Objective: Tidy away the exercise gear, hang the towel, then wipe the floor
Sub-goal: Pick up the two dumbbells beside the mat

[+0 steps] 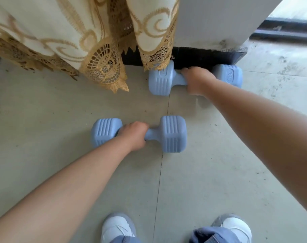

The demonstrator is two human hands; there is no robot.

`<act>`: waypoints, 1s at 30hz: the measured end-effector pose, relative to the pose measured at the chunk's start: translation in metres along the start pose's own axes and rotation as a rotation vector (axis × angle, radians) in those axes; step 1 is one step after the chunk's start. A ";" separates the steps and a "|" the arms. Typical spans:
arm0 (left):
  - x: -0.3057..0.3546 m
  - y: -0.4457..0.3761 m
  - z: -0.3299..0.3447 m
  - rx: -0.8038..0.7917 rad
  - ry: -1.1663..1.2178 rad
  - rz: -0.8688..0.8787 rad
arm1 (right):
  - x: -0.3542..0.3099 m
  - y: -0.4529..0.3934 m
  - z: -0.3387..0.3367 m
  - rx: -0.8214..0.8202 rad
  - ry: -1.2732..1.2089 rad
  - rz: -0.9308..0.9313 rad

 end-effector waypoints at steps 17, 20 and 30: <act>0.094 -0.040 -0.041 0.186 0.003 0.162 | 0.091 0.140 0.030 0.450 -0.381 -0.003; 0.112 -0.053 -0.048 0.182 -0.027 0.170 | 0.094 0.153 0.039 0.424 -0.592 0.185; 0.105 -0.062 -0.041 0.227 -0.065 0.168 | 0.078 0.149 0.045 0.377 -0.756 0.227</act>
Point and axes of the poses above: each hand's wrist, its own y-axis away from the middle knuckle, its own z-axis out of the palm, x = y × z, the point moved 1 cm from there along -y, towards the middle knuckle, and after that the axes turned 13 degrees about -y, right-handed, at the moved point
